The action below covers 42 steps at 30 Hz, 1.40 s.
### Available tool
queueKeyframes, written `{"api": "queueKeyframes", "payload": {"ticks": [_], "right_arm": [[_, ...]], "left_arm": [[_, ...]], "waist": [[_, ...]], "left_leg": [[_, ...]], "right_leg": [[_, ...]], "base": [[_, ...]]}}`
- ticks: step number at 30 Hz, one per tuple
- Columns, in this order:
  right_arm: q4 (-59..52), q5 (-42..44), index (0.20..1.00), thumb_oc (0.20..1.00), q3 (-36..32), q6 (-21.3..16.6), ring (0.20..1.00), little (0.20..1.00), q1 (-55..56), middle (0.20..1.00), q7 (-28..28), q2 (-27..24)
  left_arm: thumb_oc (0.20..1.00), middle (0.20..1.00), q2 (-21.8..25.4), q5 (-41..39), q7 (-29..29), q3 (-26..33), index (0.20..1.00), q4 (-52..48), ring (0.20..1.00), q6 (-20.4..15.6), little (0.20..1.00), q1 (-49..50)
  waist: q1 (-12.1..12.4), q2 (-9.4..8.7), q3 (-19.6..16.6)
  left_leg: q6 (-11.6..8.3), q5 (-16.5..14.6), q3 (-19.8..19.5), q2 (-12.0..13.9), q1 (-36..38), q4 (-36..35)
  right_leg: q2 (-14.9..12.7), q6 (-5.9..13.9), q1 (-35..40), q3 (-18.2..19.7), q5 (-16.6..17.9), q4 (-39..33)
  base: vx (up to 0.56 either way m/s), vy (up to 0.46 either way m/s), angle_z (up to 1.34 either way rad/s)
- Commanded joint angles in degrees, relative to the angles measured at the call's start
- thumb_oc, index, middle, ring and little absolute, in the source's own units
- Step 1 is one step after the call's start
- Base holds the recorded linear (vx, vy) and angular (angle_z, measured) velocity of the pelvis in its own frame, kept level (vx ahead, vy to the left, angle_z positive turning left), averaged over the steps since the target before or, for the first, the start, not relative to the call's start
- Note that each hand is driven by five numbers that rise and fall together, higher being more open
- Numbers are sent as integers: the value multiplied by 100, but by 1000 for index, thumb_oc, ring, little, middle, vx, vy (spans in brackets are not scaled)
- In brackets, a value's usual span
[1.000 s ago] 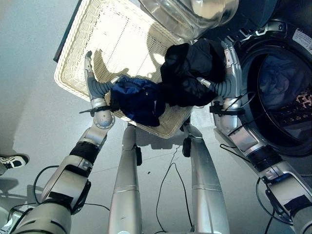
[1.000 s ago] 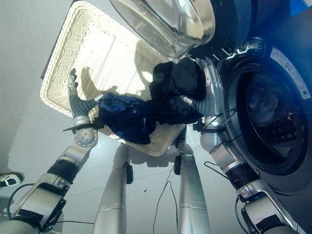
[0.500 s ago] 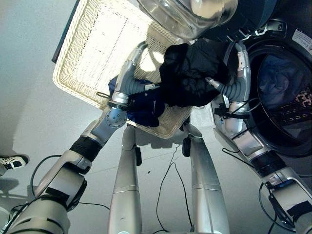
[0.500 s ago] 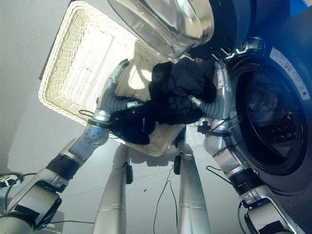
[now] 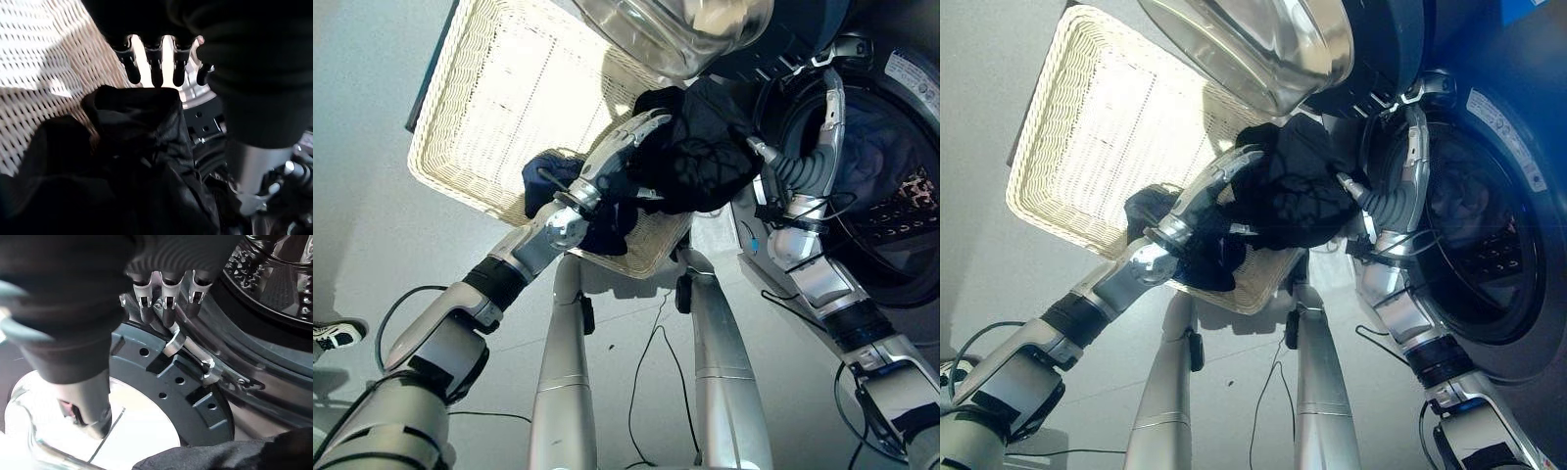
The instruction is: Put the clothes into the washing machine.
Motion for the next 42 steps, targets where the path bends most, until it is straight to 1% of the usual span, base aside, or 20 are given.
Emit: {"api": "queueKeyframes", "payload": {"ticks": [1, 4, 8, 11, 13, 15, 17, 20, 27, 31, 34, 35, 36, 37, 38, 42], "right_arm": [[-354, 159, 1000, 1000, -87, -160, 1000, 1000, -31, 1000, -267, -102], [-341, 202, 1000, 1000, -88, -150, 1000, 1000, -73, 1000, -281, -112], [-251, 244, 1000, 1000, -78, -162, 1000, 1000, -267, 1000, -337, -36], [-193, 228, 1000, 1000, 7, -176, 1000, 1000, -370, 1000, -385, 39], [-160, 229, 1000, 1000, 55, -150, 1000, 1000, -455, 1000, -386, 67], [-109, 202, 1000, 1000, 174, -123, 1000, 1000, -580, 1000, -442, 153], [-67, 194, 1000, 1000, 229, -98, 1000, 1000, -665, 1000, -461, 213], [-53, 158, 1000, 1000, 298, -30, 1000, 1000, -761, 1000, -494, 289], [-73, 52, 1000, 1000, 334, 16, 1000, 1000, -812, 1000, -550, 468], [-116, -9, 1000, 1000, 398, 124, 1000, 1000, -864, 1000, -597, 597], [-128, -34, 1000, 1000, 405, 142, 1000, 1000, -872, 1000, -627, 650], [-116, -54, 1000, 1000, 399, 140, 1000, 1000, -889, 1000, -636, 693], [-115, -54, 1000, 1000, 399, 139, 1000, 1000, -890, 1000, -636, 693], [-97, -68, 1000, 1000, 408, 132, 1000, 1000, -906, 1000, -647, 731], [-89, -72, 1000, 1000, 419, 135, 1000, 1000, -920, 1000, -658, 750], [-120, -85, 1000, 1000, 432, 156, 1000, 1000, -914, 1000, -691, 788]], "left_arm": [[1000, 1000, -224, 146, -3, 15, 1000, -174, 1000, 48, 1000, -159], [1000, 1000, -233, 147, 11, -34, 1000, -148, 1000, 122, 1000, -212], [1000, 1000, -390, 424, 192, -226, 1000, 264, 1000, 488, 1000, -427], [1000, 1000, -512, 626, 390, -347, 1000, 602, 1000, 669, 1000, -531], [1000, 1000, -572, 593, 467, -398, 1000, 768, 1000, 774, 1000, -615], [1000, 1000, -759, 681, 607, -374, 1000, 1157, 1000, 892, 1000, -717], [1000, 1000, -859, 697, 728, -372, 1000, 1368, 1000, 974, 1000, -780], [1000, 1000, -1002, 681, 879, -310, 1000, 1597, 1000, 993, 1000, -820], [1000, 1000, -1261, 830, 818, -295, 1000, 1885, 1000, 1158, 1000, -884], [1000, 1000, -1441, 928, 879, -298, 1000, 2029, 1000, 1354, 1000, -903], [1000, 1000, -1495, 924, 899, -298, 1000, 2085, 1000, 1477, 1000, -915], [1000, 1000, -1555, 932, 880, -289, 1000, 2154, 1000, 1569, 1000, -912], [953, 953, -1556, 932, 880, -289, 953, 2154, 953, 1570, 953, -913], [244, 244, -1606, 966, 822, -287, 244, 2241, 244, 1601, 244, -929], [200, 200, -1624, 915, 769, -300, 200, 2274, 200, 1604, 200, -944], [200, 200, -1705, 928, 710, -311, 200, 2335, 200, 1615, 200, -916]], "waist": [[-142, -58, -133], [-146, -70, -133], [-186, -160, -133], [-208, -209, -133], [-223, -233, -133], [-259, -284, -133], [-274, -307, -133], [-287, -341, -133], [-316, -403, -133], [-331, -452, -133], [-342, -471, -133], [-349, -487, -133], [-349, -487, -133], [-359, -509, -133], [-362, -518, -133], [-375, -536, -133]], "left_leg": [[263, -654, 286, -389, -172, 896], [260, -658, 281, -389, -173, 893], [254, -687, 265, -385, -186, 907], [249, -695, 265, -371, -207, 918], [245, -697, 262, -366, -193, 908], [234, -692, 275, -340, -196, 895], [228, -696, 284, -328, -184, 884], [221, -695, 292, -323, -178, 871], [213, -717, 287, -335, -180, 885], [213, -730, 293, -324, -157, 870], [213, -739, 286, -327, -156, 868], [215, -751, 282, -325, -155, 870], [215, -751, 282, -325, -155, 870], [214, -753, 282, -320, -161, 878], [212, -756, 282, -315, -169, 890], [212, -759, 282, -319, -163, 889]], "right_leg": [[375, 569, 490, -213, 1395, -1617], [375, 571, 495, -212, 1401, -1630], [399, 598, 514, -218, 1421, -1664], [411, 607, 503, -222, 1430, -1668], [417, 609, 513, -215, 1442, -1683], [436, 617, 501, -195, 1455, -1694], [438, 620, 517, -190, 1454, -1713], [444, 632, 529, -193, 1461, -1735], [450, 659, 536, -203, 1478, -1746], [460, 671, 556, -221, 1483, -1760], [464, 679, 563, -220, 1493, -1775], [468, 688, 564, -219, 1494, -1779], [468, 688, 563, -219, 1494, -1779], [467, 696, 560, -223, 1506, -1781], [463, 702, 559, -225, 1508, -1780], [467, 705, 569, -225, 1519, -1799]], "base": [[0, 0, 0], [0, 0, 0], [-1, -8, 0], [-1, -17, -1], [0, 0, 0], [3, -1, -2], [3, -1, -4], [-2, -5, -4], [2, -10, 0], [2, -17, 0], [0, 0, 0], [0, 0, 0], [4, -32, -1], [0, 0, 0], [0, 0, 0], [0, 0, 0]]}}
